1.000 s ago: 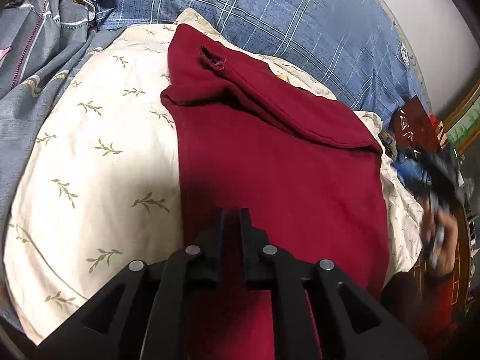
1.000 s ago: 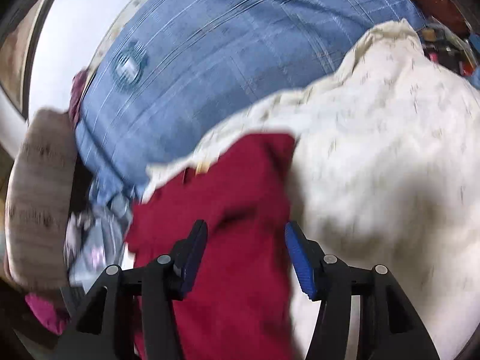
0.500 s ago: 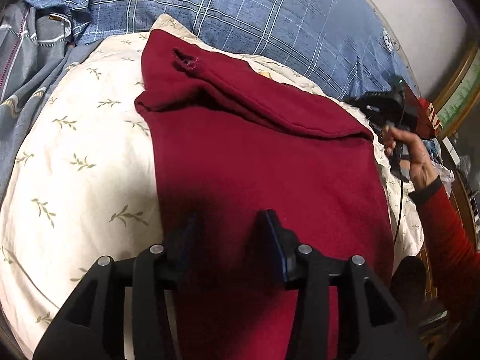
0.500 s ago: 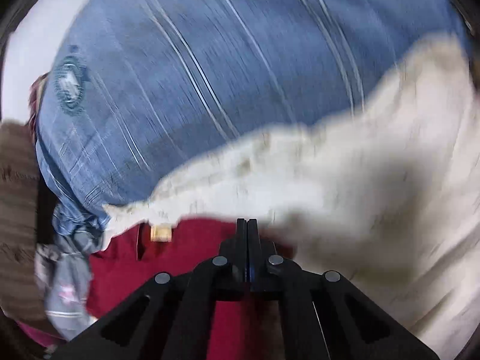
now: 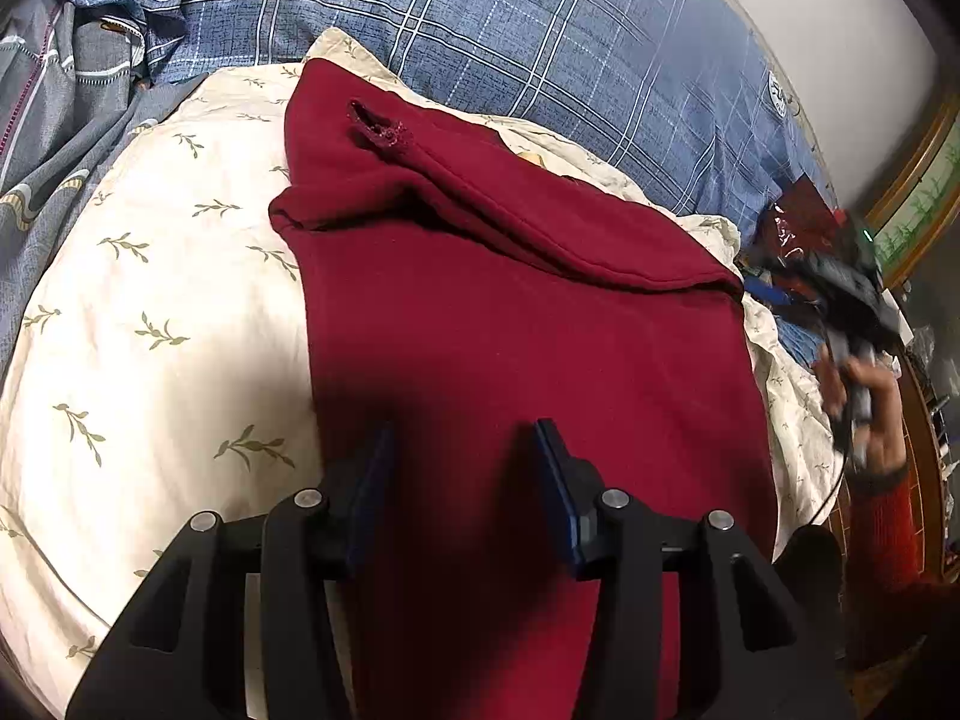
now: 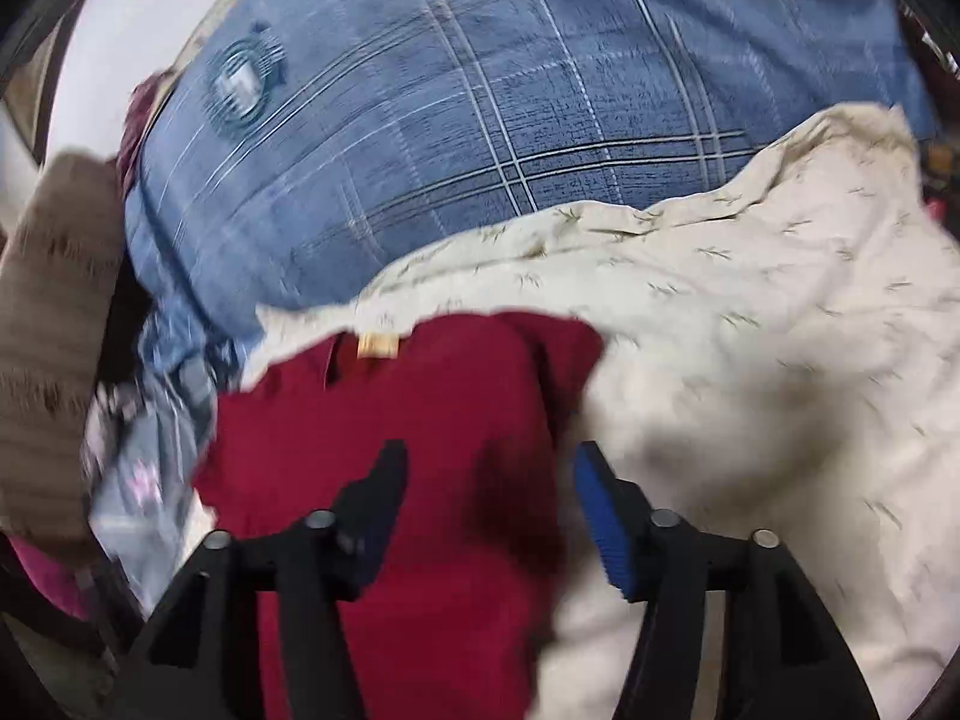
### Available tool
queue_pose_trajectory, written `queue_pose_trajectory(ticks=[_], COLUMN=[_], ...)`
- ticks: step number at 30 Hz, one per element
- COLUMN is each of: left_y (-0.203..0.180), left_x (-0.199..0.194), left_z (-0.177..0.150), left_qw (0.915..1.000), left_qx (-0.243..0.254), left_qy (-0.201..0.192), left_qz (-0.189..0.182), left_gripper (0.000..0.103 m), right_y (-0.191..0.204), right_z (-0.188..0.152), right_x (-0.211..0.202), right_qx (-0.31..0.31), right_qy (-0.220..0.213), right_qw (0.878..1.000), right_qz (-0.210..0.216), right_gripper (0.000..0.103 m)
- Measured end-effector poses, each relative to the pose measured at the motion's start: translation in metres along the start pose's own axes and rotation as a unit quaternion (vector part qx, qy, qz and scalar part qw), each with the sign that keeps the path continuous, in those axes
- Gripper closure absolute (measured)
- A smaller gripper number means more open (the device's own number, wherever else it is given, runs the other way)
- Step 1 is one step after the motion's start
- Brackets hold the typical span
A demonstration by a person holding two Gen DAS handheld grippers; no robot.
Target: Fold small clothes
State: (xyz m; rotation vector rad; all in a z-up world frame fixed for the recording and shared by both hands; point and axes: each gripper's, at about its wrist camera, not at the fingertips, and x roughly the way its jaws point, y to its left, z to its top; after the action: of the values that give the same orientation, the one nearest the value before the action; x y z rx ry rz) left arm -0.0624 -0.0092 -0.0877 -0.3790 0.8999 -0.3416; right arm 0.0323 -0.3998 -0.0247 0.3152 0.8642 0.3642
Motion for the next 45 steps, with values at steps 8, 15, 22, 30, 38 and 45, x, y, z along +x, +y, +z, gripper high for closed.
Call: queue_pose_trajectory(ticks=[8,15,22,30,38,45], left_y=[-0.005,-0.003,-0.005,-0.003,-0.003,-0.003], left_x=[0.001,0.001,0.001,-0.001,-0.001,-0.001], left_z=[-0.002,-0.001,0.000,0.000,-0.001,-0.001], left_qw=[1.0000,1.0000,1.0000,0.9999,1.0000,0.9999], left_qx=[0.008,0.003,0.004,-0.002,-0.001,-0.003], left_qy=[-0.003,-0.003,-0.002,-0.002,-0.001,-0.001], left_qz=[0.004,0.001,-0.003,-0.010,-0.010,-0.010], left_gripper=[0.050,0.050,0.045,0.044,0.044,0.044], right_y=[0.012,0.003,-0.025,-0.023,0.018,0.000], right_z=[-0.024,0.006,-0.008,-0.023,-0.025,-0.046], right_x=[0.033,0.075,0.035,-0.001,0.006,-0.051], right_qx=[-0.054,-0.050,0.008,0.020,-0.122,-0.030], right_qy=[-0.004,-0.079,-0.109,-0.066,-0.003,-0.026], right_qw=[0.997,0.982,0.973,0.986,0.959,0.987], right_qz=[-0.062,-0.166,-0.202,-0.151,-0.257,-0.157], right_gripper=[0.033,0.041,0.064,0.049,0.029,0.029])
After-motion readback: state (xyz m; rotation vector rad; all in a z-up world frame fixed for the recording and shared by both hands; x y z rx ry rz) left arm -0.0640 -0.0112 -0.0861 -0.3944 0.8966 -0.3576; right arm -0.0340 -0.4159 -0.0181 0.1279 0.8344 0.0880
